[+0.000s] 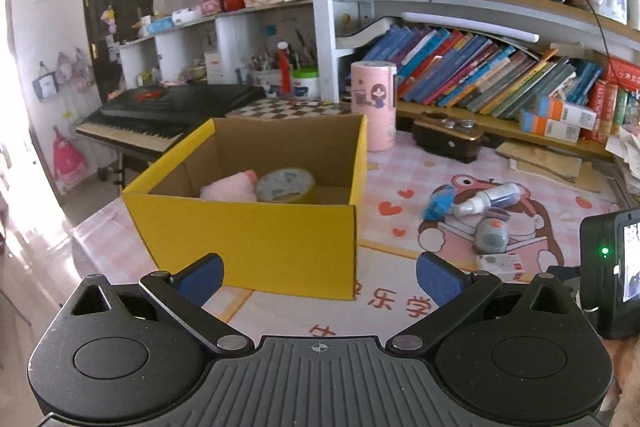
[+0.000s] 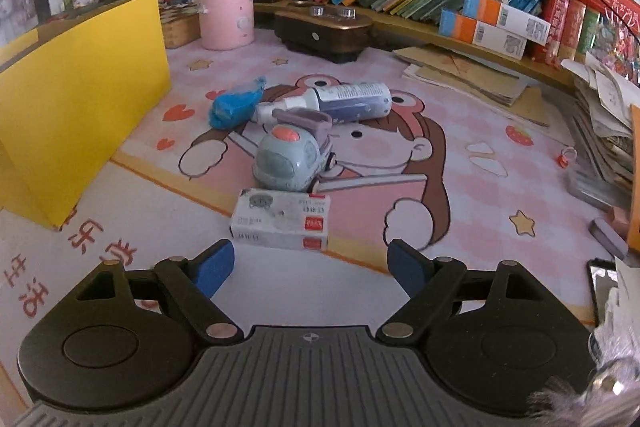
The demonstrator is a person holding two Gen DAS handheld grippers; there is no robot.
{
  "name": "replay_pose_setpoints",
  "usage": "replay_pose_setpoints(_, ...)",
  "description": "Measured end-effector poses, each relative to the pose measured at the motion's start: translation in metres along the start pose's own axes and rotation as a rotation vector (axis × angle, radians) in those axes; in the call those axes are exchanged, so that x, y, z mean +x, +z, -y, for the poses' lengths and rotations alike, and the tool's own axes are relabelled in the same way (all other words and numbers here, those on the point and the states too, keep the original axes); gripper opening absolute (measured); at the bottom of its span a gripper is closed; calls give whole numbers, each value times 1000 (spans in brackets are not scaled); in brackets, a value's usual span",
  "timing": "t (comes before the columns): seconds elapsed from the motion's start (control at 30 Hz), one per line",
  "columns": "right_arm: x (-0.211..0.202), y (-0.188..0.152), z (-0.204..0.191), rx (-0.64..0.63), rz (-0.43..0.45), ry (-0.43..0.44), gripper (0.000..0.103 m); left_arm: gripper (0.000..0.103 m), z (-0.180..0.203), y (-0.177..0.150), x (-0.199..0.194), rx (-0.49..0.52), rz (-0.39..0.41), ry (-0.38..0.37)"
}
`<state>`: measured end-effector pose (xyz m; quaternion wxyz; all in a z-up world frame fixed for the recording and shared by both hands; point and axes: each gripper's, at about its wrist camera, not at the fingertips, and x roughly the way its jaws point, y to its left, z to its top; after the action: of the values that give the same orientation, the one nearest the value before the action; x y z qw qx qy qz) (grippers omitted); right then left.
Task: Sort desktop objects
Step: 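Move the left gripper to the grey stapler while the right gripper approaches the white-red medicine box, then close the right gripper on the medicine box while the left gripper grasps the grey stapler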
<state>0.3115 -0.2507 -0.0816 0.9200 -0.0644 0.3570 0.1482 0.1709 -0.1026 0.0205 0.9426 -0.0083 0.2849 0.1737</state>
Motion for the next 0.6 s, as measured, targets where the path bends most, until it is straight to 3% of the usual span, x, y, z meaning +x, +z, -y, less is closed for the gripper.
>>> replay_pose_setpoints(0.2,8,1,-2,16,17,4,77,103,3,4,-5,38,27,3)
replay_pose_setpoints(0.33,5,2,-4,24,25,31,53,103,3,6,-6,48,32,-5)
replay_pose_setpoints(0.47,5,2,-5,23,25,26,54,103,2,6,-6,53,24,-9)
replay_pose_setpoints(0.5,5,2,-6,27,23,19,57,103,1,6,-6,56,24,-11)
replay_pose_setpoints(0.53,6,2,-6,34,18,9,70,103,2,6,-6,58,23,-12)
replay_pose_setpoints(0.57,7,3,-6,45,14,7,75,103,2,5,-7,61,21,-14)
replay_pose_setpoints(0.6,7,3,-6,54,19,18,75,103,3,4,-7,64,18,-17)
